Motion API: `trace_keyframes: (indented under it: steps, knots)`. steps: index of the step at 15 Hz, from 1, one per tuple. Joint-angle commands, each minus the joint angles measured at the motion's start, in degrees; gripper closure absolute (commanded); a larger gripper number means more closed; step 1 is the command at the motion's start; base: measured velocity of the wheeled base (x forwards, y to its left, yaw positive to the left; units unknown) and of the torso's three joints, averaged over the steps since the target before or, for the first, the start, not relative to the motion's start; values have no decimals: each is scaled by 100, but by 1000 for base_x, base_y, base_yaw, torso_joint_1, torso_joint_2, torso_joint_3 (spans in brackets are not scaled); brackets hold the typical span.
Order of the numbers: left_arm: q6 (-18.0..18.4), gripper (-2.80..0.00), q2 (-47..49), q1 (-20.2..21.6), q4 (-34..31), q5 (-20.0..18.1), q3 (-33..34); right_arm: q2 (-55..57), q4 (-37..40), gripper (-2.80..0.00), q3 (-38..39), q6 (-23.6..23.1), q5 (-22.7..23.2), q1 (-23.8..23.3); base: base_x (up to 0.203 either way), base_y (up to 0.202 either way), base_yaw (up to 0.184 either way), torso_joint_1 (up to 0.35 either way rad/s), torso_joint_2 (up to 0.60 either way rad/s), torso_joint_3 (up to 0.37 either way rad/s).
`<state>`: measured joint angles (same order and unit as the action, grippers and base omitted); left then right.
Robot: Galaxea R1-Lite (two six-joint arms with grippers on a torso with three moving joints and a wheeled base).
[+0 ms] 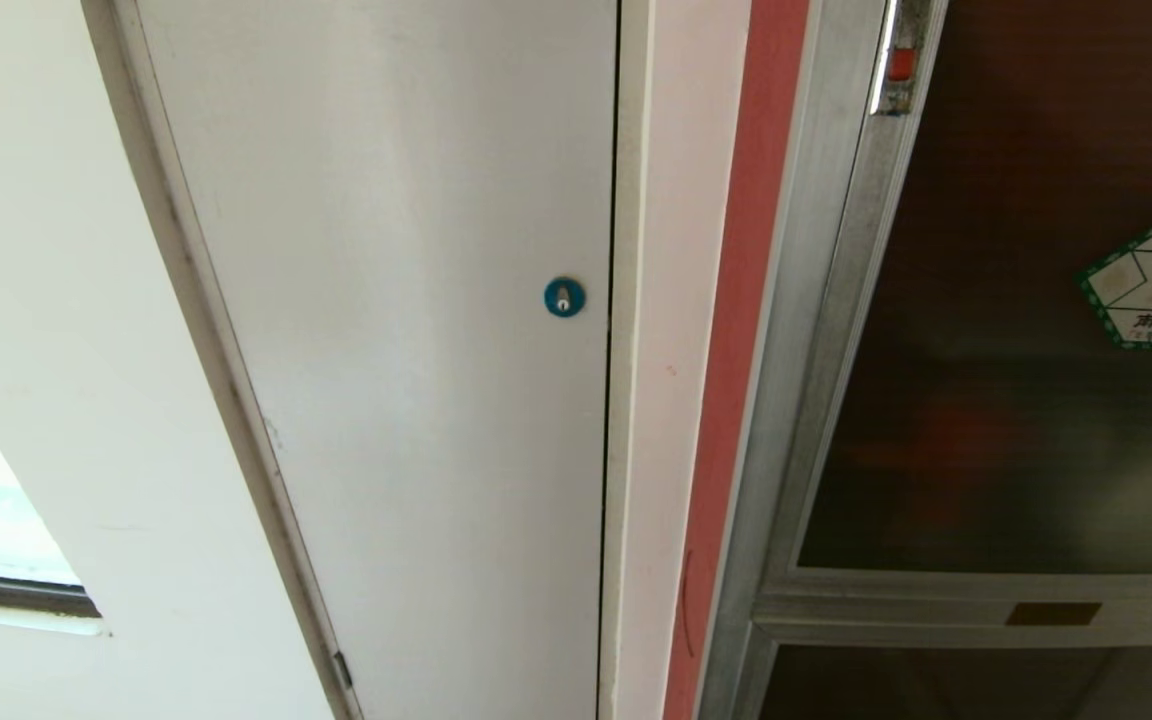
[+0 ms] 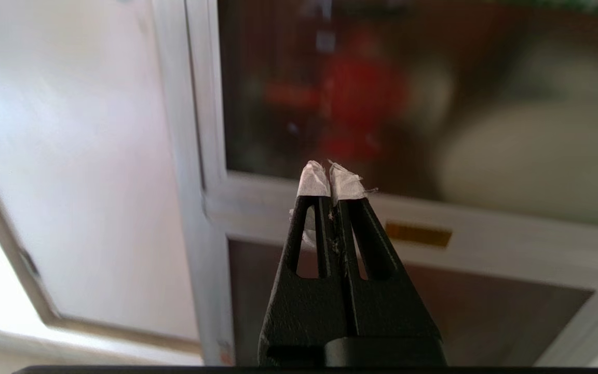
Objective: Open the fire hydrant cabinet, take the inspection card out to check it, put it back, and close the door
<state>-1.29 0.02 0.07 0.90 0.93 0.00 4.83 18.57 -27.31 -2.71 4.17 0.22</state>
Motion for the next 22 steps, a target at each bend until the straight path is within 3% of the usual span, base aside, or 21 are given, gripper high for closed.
trace_keyframes:
  steps: [1,7,13,16,22]
  knots:
    - [-3,0,-2,1,-2,-5,0,-447,-163,0,891,-140,-28,-11,0,0,0,0,0,0]
    - [-3,0,-2,1,0,-3,0,-482,-2276,0,2727,-517,-139,-20,0,0,0,0,0,0]
    - [-3,0,-2,1,5,4,0,-483,-1844,0,2740,-269,-408,-15,0,0,0,0,0,0]
    - [-3,0,-2,1,7,-5,0,-483,-1804,0,2723,165,-424,-16,0,0,0,0,0,0]
    - [-3,0,0,1,5,-3,0,-483,-1813,0,2722,213,-426,-13,0,0,0,0,0,0]
